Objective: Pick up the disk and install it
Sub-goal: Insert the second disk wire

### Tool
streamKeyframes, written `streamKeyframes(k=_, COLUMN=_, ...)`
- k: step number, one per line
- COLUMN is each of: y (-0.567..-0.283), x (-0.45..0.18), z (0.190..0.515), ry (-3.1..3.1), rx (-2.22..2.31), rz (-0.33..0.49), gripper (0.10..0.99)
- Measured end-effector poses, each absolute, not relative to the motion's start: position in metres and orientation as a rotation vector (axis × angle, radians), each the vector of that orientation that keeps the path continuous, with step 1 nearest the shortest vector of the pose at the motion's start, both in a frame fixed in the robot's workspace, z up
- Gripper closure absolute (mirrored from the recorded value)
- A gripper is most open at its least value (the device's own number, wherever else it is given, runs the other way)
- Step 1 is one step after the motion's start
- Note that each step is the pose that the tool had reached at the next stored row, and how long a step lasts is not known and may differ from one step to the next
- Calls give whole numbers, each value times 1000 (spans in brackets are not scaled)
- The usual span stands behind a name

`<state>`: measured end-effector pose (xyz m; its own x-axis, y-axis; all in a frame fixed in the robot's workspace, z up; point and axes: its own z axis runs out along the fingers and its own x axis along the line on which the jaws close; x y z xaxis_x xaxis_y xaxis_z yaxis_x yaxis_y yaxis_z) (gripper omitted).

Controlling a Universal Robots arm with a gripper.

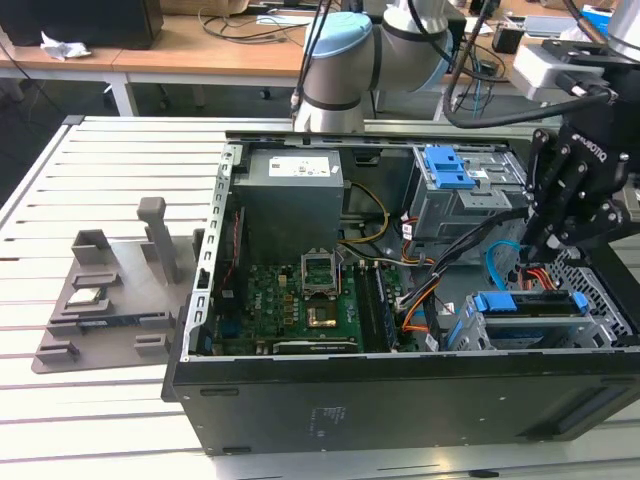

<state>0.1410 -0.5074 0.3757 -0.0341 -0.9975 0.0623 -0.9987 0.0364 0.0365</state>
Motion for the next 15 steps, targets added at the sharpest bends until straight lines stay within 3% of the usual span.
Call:
streamKeyframes(k=7, y=-507, x=138, z=375, ry=-2207, rx=2135, rz=26, gripper=800)
streamKeyframes(k=9, y=-507, x=138, z=375, ry=-2207, rx=2136, rz=26, gripper=980)
streamKeyframes(k=15, y=-520, x=138, z=374, ry=-2204, rx=2134, rz=32, gripper=980)
